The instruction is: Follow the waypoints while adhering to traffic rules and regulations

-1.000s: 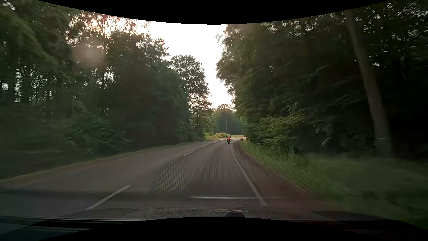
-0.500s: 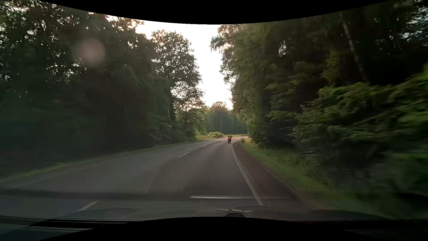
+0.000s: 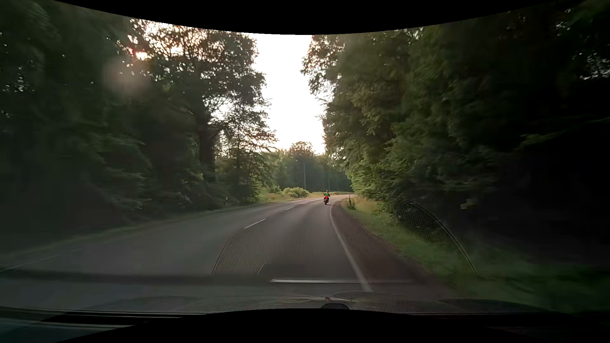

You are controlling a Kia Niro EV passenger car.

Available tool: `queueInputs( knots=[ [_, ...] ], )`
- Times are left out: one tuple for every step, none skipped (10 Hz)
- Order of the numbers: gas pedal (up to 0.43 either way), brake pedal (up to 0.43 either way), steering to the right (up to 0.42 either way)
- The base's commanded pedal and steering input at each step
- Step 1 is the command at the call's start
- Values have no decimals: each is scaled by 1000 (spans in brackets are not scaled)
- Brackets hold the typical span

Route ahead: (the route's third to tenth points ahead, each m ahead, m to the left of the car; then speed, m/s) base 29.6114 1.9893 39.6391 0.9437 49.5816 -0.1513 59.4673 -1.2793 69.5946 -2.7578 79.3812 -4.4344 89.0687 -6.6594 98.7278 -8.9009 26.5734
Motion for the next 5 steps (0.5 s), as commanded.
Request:
queueInputs(
  knots=[
    [571,0,16],
    [571,0,14],
    [571,0,14],
    [571,0,13],
    [571,0,15]
  ],
)
